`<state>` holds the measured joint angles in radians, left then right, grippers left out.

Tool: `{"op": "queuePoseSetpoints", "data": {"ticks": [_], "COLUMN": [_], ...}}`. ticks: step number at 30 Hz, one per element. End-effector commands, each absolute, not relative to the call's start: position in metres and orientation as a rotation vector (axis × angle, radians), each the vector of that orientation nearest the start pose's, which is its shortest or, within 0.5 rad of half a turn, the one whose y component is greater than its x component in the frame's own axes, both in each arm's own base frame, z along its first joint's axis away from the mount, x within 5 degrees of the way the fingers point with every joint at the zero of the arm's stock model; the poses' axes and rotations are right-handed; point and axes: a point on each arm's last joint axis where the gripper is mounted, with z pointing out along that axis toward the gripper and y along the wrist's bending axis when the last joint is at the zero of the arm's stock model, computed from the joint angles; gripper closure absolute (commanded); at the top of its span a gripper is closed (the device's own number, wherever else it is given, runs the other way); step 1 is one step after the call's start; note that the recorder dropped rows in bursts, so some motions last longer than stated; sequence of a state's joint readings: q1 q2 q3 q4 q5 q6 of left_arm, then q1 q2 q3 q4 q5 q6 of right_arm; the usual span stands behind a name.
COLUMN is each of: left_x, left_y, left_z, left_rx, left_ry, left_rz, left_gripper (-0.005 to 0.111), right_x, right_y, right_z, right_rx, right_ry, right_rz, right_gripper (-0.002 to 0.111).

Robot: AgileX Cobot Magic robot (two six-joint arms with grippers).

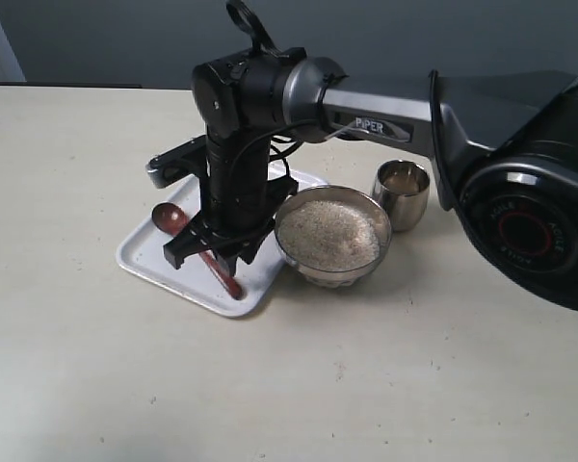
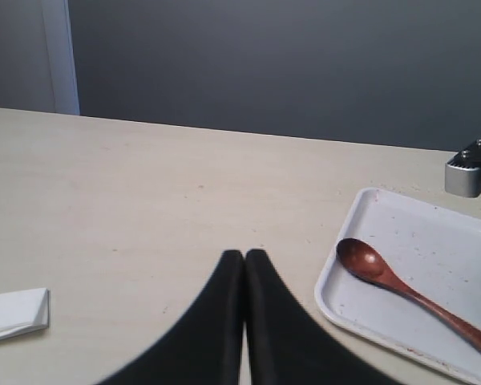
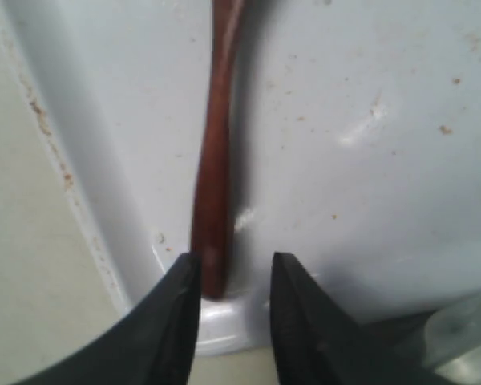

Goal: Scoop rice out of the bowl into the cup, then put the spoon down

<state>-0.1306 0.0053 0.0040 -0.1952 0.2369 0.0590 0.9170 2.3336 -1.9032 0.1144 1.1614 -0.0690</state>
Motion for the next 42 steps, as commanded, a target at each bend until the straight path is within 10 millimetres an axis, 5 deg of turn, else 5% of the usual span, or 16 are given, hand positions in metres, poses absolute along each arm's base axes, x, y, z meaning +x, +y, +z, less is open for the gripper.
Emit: {"op": "queuePoseSetpoints", "data": {"ticks": [1, 9, 12, 15, 27, 33, 42], "left_x": [0.054, 0.054, 0.054, 0.054, 0.054, 0.054, 0.054], "left_y": [-0.011, -0.011, -0.011, -0.011, -0.011, -0.011, -0.011], "left_z": [0.192, 0.192, 0.192, 0.192, 0.192, 0.192, 0.192], "left_rx": [0.031, 0.031, 0.031, 0.031, 0.031, 0.031, 0.031], "left_ry": [1.719, 1.719, 1.719, 1.719, 1.719, 1.719, 1.719], "left_rz": [-0.235, -0.235, -0.235, -0.235, -0.235, -0.235, -0.235], "left_gripper": [0.106, 0.106, 0.106, 0.106, 0.106, 0.106, 0.106], "right_x": [0.28, 0.283, 0.286, 0.289, 0.312, 0.299, 0.227], "right_y": [0.382, 0.384, 0.387, 0.384, 0.312, 0.257, 0.183], "right_z": [0.15, 0.16, 0.188, 0.224, 0.33, 0.335, 0.313], "right_rx": [-1.421, -1.372, -1.329, -1.29, -0.965, -0.796, -0.551], "right_ry": [2.77, 2.769, 2.699, 2.576, 2.35, 2.247, 2.102], "right_rz": [0.197, 0.206, 0.24, 0.254, 0.334, 0.389, 0.547], "right_gripper": [0.077, 0.077, 0.083, 0.109, 0.108, 0.108, 0.108]}}
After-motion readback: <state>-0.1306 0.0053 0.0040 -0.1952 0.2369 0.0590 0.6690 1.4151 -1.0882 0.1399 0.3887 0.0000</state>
